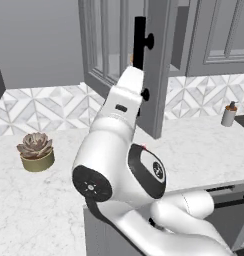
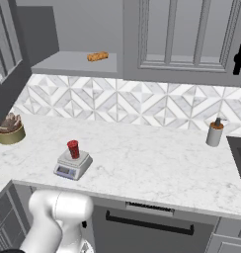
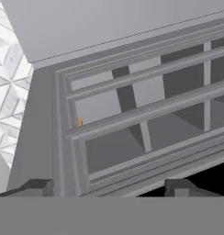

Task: Pick the yogurt and place it on the digital scale for weighing, and close the cabinet.

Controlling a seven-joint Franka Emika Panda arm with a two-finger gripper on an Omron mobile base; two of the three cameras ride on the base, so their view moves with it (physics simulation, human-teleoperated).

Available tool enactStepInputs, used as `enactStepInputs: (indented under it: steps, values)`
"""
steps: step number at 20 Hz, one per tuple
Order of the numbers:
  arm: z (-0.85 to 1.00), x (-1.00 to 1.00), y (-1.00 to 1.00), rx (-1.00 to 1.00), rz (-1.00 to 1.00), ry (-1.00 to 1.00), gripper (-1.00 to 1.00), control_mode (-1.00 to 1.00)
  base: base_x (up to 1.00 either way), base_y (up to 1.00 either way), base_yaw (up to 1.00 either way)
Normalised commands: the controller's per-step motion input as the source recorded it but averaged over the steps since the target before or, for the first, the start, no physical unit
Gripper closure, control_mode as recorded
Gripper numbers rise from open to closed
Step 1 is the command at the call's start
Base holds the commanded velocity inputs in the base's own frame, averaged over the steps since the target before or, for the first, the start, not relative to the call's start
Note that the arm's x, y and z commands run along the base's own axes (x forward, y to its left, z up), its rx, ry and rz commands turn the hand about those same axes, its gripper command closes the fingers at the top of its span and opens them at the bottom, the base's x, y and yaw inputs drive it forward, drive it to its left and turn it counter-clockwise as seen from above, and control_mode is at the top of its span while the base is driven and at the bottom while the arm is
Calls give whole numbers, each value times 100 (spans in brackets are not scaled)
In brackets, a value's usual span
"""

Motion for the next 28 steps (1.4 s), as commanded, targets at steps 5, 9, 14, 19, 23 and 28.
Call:
enactStepInputs:
  steps: [5,9,14,19,23,28]
  values:
    - [16,-1,-100,12,0,0,-100,-100,0,0,0]
    - [1,22,-100,14,0,4,-100,-100,0,0,0]
    - [-1,79,-100,14,0,14,-100,-100,0,0,0]
    - [0,100,-100,16,6,6,-100,-100,0,0,0]
    - [0,94,-72,9,8,-4,-100,-100,0,0,0]
    - [-10,86,-21,1,9,-16,-100,-100,0,0,0]
